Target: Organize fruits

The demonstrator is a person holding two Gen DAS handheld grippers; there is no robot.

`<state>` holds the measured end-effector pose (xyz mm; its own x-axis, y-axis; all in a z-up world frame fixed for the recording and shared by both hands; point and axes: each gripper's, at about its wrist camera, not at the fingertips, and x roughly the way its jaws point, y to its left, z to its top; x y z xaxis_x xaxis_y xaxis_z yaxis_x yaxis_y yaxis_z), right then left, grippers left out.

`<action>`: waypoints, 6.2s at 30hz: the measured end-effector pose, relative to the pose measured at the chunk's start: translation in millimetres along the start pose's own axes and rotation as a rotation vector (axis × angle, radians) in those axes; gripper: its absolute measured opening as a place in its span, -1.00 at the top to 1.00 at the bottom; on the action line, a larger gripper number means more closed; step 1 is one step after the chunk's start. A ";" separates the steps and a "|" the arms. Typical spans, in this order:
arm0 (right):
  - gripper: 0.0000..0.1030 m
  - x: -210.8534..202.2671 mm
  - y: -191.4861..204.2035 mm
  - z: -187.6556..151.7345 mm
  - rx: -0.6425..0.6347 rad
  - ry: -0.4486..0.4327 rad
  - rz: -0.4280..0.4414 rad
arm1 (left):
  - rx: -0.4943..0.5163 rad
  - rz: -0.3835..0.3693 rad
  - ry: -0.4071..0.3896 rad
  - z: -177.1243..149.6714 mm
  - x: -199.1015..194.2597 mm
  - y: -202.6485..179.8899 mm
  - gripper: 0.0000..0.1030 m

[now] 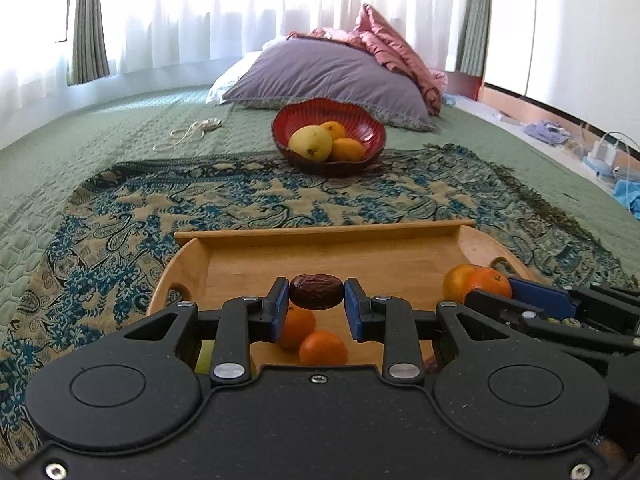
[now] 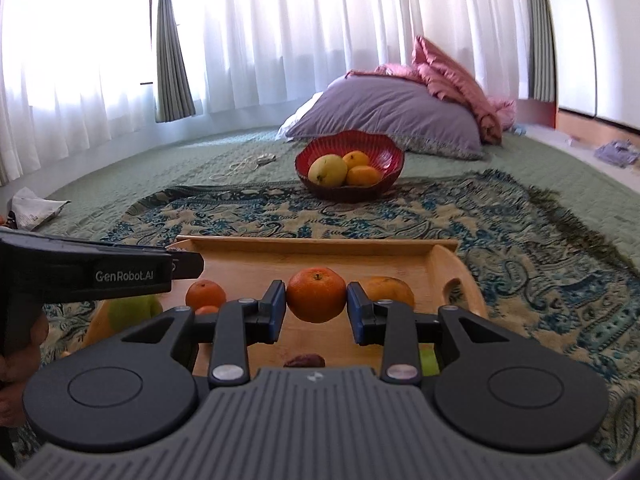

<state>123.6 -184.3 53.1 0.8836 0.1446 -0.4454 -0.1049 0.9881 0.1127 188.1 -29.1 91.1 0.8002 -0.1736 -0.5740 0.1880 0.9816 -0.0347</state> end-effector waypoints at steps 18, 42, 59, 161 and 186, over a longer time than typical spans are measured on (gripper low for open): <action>0.26 92.1 -31.2 51.7 0.083 0.263 0.037 | -0.085 0.033 0.232 40.7 83.2 35.7 0.45; 0.26 129.1 -10.9 34.9 0.009 0.369 0.057 | -0.079 0.077 0.307 31.0 117.0 37.3 0.45; 0.25 130.1 -9.9 34.2 0.017 0.338 0.046 | -0.080 0.075 0.291 27.4 120.1 41.1 0.45; -1.00 -58.1 13.2 -40.3 -0.099 -0.115 -0.075 | -0.052 0.076 -0.022 -99.0 -77.3 31.4 -0.91; -1.00 -44.6 5.2 -100.7 -0.046 -0.026 -0.141 | -0.065 0.127 0.024 -146.0 -41.4 29.4 -0.99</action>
<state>37.8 -180.3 -15.9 0.9025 0.0036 -0.4307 0.0007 1.0000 0.0097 77.3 18.6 -5.5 0.8012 -0.0469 -0.5966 0.0488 0.9987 -0.0129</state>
